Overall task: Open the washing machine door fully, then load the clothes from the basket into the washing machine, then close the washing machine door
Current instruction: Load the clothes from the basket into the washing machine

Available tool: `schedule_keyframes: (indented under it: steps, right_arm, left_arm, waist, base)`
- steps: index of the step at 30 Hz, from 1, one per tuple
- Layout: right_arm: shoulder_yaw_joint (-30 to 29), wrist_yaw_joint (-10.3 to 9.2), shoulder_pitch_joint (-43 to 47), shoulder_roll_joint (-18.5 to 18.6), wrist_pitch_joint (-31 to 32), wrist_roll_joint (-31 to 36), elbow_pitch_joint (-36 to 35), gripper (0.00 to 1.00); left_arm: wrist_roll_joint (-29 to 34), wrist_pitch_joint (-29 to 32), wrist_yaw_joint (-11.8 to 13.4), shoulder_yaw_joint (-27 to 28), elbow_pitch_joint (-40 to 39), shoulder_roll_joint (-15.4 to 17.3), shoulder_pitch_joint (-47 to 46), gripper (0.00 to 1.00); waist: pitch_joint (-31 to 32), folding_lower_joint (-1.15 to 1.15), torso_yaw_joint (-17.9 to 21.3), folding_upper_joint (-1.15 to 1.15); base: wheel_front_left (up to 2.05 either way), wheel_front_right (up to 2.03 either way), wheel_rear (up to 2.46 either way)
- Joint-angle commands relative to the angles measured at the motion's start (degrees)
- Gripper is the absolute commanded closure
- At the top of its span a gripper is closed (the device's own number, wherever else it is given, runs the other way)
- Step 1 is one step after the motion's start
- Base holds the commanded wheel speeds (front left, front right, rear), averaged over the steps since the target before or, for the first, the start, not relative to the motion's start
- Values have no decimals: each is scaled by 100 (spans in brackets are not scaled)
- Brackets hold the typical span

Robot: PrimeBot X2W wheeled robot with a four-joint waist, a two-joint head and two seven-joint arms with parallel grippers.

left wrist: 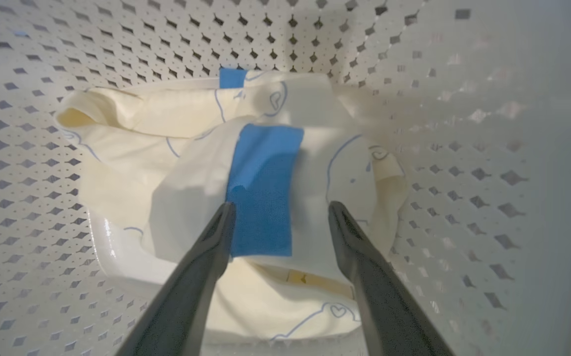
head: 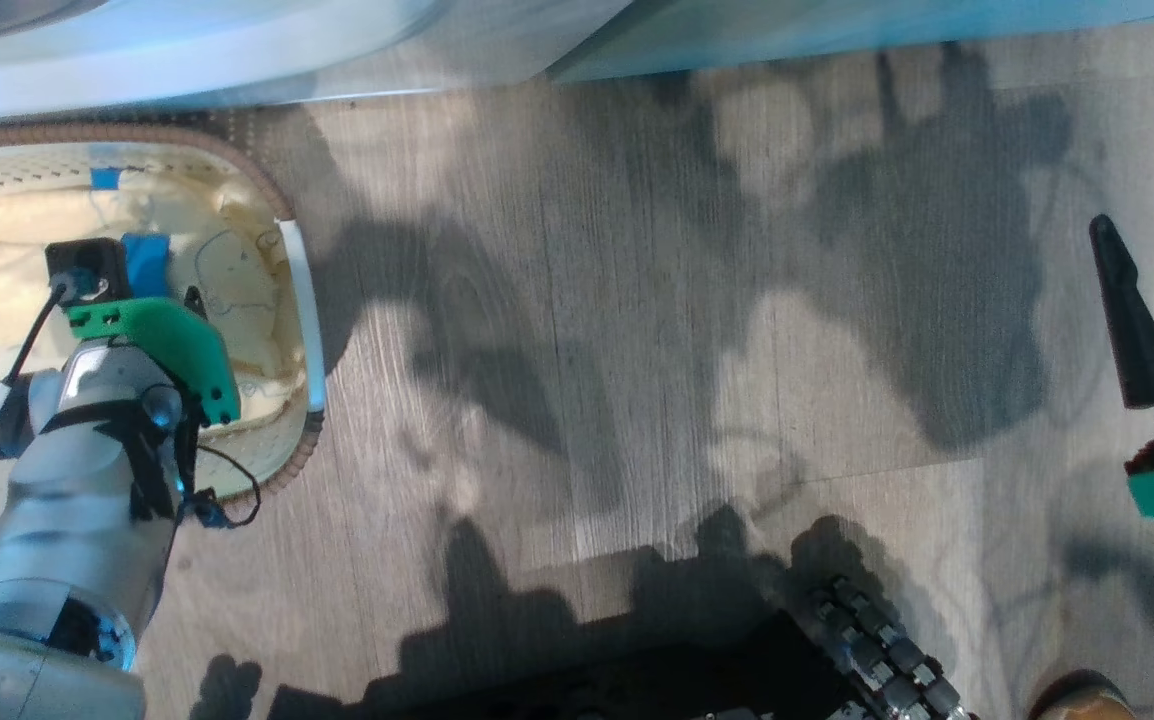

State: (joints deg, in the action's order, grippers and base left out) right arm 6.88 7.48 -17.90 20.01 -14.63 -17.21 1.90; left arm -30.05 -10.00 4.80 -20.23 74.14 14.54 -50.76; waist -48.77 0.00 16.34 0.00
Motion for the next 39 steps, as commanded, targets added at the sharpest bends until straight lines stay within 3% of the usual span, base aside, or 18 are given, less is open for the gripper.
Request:
schedule_keyframes:
  steps: [1, 8, 13, 14, 15, 16, 17, 27, 39]
  right_arm:
    - [-6, 1, 254, 218, -37, 7, -162, 0]
    - [-89, 1, 278, 309, -37, 6, -234, 0]
    - [-131, 1, 297, 331, -37, 6, -265, 0]
    - [-131, 1, 292, 331, -37, 6, -265, 0]
    - [-131, 1, 285, 332, -37, 8, -263, 0]
    - [-128, 1, 276, 332, -37, 10, -260, 0]
    - [-123, 1, 265, 335, -37, 9, -256, 0]
    - [-37, 1, 89, 281, -37, 22, -190, 0]
    - [322, 1, -133, 24, -37, -53, 128, 0]
  left_arm:
    - [-52, 7, 49, 141, -19, 234, 131, 0]
    - [-148, 164, 61, 175, -19, 327, 52, 0]
    - [-170, 245, -150, 131, -19, 400, 7, 2]
    - [-174, 253, -206, 120, -19, 413, 2, 32]
    - [-176, 259, -274, 105, -19, 422, -5, 51]
    - [-172, 238, -341, 87, -19, 436, -12, 63]
    - [-166, 218, -390, 70, -19, 449, -15, 100]
    - [-198, -5, -783, -7, -19, 509, -21, 100]
    - [-353, -454, -1101, 20, -19, 442, 574, 100]
  waist:
    - [-26, 0, -28, 0]
    - [-168, 0, -100, 0]
    - [-267, 0, -127, 0]
    - [-280, 0, -128, 0]
    - [-290, 0, -131, 0]
    - [-298, 0, -131, 0]
    - [-300, 0, -130, 0]
    - [-262, 0, -116, 0]
    - [749, 0, -273, 0]
  base:
    - [0, 0, 0]
    - [0, 0, 0]
    - [0, 0, 0]
    - [0, 0, 0]
    - [0, 0, 0]
    - [0, 0, 0]
    - [0, 0, 0]
    - [0, 0, 0]
    - [0, 0, 0]
